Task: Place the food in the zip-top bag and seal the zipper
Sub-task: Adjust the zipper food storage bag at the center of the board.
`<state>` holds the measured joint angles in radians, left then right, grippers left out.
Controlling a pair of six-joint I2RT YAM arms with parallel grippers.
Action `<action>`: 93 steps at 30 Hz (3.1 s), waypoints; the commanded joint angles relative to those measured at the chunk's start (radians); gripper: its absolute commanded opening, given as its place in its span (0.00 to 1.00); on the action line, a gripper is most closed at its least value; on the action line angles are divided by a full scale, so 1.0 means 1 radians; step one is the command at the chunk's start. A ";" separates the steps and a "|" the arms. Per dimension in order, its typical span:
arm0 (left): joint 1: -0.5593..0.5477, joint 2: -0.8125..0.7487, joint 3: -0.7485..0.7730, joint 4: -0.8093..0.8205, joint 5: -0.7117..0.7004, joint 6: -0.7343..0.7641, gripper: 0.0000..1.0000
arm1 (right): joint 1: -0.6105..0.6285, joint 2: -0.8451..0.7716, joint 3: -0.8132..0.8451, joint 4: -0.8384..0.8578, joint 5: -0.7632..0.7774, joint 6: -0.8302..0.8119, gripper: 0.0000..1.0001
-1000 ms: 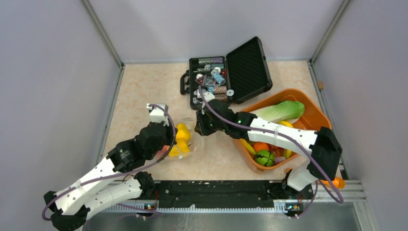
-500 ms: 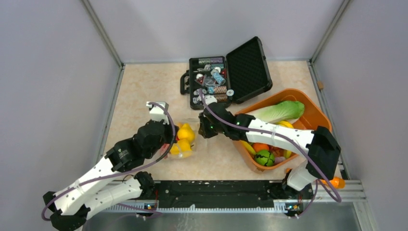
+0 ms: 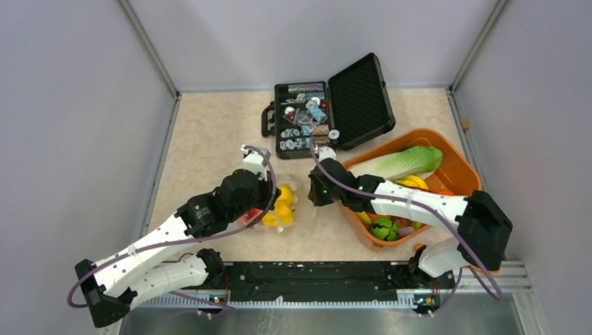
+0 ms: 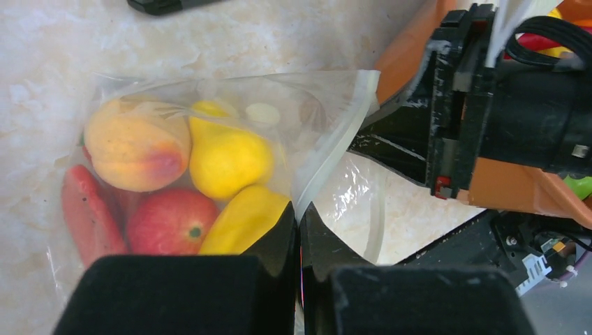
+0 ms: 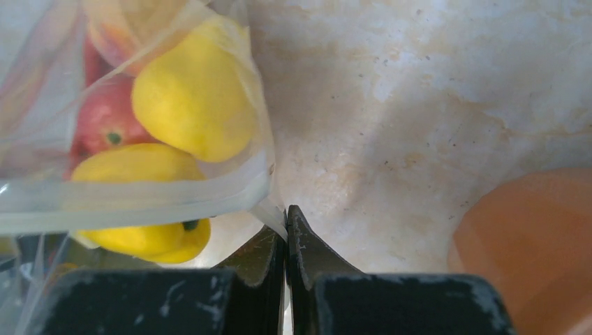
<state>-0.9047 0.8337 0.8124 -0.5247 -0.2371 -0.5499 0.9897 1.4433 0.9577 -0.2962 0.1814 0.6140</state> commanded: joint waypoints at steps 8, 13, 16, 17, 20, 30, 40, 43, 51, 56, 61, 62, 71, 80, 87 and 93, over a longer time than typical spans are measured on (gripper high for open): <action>0.003 -0.111 0.243 -0.075 -0.261 0.130 0.00 | -0.007 -0.234 0.116 0.192 -0.228 -0.036 0.00; 0.007 -0.150 0.248 -0.137 -0.396 0.151 0.00 | 0.009 -0.220 0.189 0.180 -0.287 -0.021 0.00; 0.014 -0.152 0.223 -0.165 -0.442 0.136 0.00 | 0.038 -0.205 0.225 0.186 -0.258 -0.006 0.00; 0.018 -0.153 0.213 -0.170 -0.453 0.131 0.00 | 0.046 -0.201 0.233 0.201 -0.261 0.001 0.00; 0.034 -0.157 0.184 -0.166 -0.473 0.127 0.00 | 0.075 -0.176 0.267 0.248 -0.269 0.028 0.00; 0.198 -0.137 0.093 -0.151 -0.386 0.163 0.00 | 0.116 0.040 0.359 0.236 -0.186 0.077 0.00; 0.277 -0.110 0.078 -0.139 -0.341 0.192 0.00 | 0.116 0.140 0.431 0.240 -0.127 0.063 0.00; 0.277 -0.134 0.113 -0.143 -0.296 0.202 0.00 | 0.115 0.122 0.422 0.242 -0.101 0.049 0.00; 0.277 -0.186 0.209 -0.189 -0.292 0.240 0.00 | 0.104 0.075 0.412 0.249 -0.132 0.022 0.00; 0.277 -0.186 0.227 -0.208 -0.313 0.255 0.00 | 0.104 0.021 0.348 0.354 -0.151 0.072 0.00; 0.277 -0.192 0.232 -0.207 -0.309 0.249 0.00 | 0.104 0.013 0.347 0.326 -0.156 0.070 0.00; 0.277 -0.190 0.232 -0.206 -0.310 0.248 0.00 | 0.104 0.013 0.341 0.318 -0.143 0.075 0.00; 0.277 -0.155 0.236 -0.213 -0.346 0.251 0.00 | 0.114 0.008 0.329 0.365 -0.178 0.099 0.00; 0.277 -0.141 0.225 -0.218 -0.395 0.257 0.00 | 0.123 -0.026 0.313 0.382 -0.205 0.081 0.00; 0.276 -0.133 0.217 -0.207 -0.387 0.251 0.00 | 0.125 -0.038 0.300 0.376 -0.200 0.075 0.00; 0.277 -0.133 0.215 -0.202 -0.368 0.249 0.00 | 0.125 -0.036 0.297 0.379 -0.198 0.076 0.00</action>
<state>-0.6327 0.6983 1.0122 -0.7620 -0.5919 -0.3107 1.1038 1.4555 1.2537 0.0147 -0.0132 0.6994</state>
